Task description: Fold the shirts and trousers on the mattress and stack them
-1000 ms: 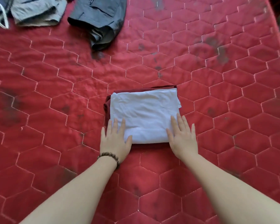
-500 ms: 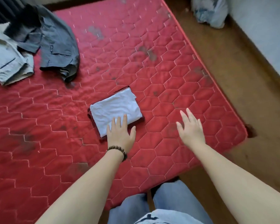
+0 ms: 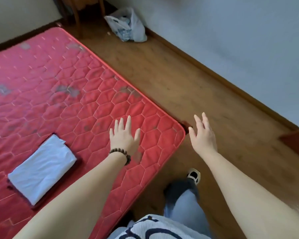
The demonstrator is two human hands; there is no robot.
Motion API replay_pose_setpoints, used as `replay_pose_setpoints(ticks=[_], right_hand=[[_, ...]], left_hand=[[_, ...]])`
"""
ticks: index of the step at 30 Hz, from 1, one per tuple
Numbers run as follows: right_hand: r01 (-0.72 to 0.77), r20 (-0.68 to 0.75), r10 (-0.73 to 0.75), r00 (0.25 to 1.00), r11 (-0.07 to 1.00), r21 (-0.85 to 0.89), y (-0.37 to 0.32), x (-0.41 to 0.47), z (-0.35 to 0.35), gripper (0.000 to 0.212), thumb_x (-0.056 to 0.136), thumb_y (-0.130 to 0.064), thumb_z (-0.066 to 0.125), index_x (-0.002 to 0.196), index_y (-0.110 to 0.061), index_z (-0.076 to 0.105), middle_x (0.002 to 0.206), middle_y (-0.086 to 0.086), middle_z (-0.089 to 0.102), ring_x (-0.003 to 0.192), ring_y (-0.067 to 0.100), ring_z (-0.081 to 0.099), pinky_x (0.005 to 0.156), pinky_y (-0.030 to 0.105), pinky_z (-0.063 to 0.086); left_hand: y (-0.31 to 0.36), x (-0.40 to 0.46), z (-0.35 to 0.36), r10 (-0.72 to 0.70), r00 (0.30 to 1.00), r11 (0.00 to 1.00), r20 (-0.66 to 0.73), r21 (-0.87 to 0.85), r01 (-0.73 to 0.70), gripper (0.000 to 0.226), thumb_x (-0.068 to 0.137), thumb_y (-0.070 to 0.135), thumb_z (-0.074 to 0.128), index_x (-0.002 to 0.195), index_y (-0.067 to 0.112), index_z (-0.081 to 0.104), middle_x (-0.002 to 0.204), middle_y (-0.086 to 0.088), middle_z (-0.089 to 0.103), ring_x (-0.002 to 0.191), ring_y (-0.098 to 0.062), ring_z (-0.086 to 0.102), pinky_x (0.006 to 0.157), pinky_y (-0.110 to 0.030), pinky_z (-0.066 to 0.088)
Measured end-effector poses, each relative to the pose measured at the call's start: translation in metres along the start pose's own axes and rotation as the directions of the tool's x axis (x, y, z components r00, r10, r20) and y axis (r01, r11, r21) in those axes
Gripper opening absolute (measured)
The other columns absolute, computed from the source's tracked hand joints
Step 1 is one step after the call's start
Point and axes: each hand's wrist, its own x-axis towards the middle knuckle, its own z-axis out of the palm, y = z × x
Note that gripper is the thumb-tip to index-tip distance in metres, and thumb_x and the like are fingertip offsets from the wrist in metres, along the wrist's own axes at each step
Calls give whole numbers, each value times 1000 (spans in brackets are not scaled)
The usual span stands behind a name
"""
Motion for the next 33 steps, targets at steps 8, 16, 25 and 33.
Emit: replay_pose_setpoints(ticks=[8,16,25,33], right_hand=[[49,62,-47,997,999,-22,164,163,-62,55,101,-41,35,152,-30,19,162,-6,4,140,28,29,115,44,28],[150,147,-136,980,984,-92,212,279,-126,58,102,-43,31,153,-31,9,162,-3,-1,148,22,12,120,39,14],[305,167,-288,943,948,-89,189,420,-152,56,102,-44,29,153,-30,12,162,-1,3,148,22,14,120,40,10],[534,310,-484,818,840,-97,85,573,-137,54,101,-46,29,151,-31,20,162,-3,10,146,21,18,119,40,14]], left_hand=[[210,106,83,-48,999,999,-10,-25,47,64,95,54,30,152,29,13,160,-5,15,148,-21,2,120,-47,6],[330,172,101,-94,995,996,-41,-18,93,63,95,52,32,151,30,16,160,-5,15,148,-20,2,119,-47,5],[368,273,85,-210,971,978,-115,-20,210,63,96,52,32,152,29,16,160,-6,13,148,-22,2,119,-47,4],[352,399,41,-425,888,905,-174,-77,418,66,95,55,27,152,25,13,160,-2,14,148,-20,1,119,-47,7]])
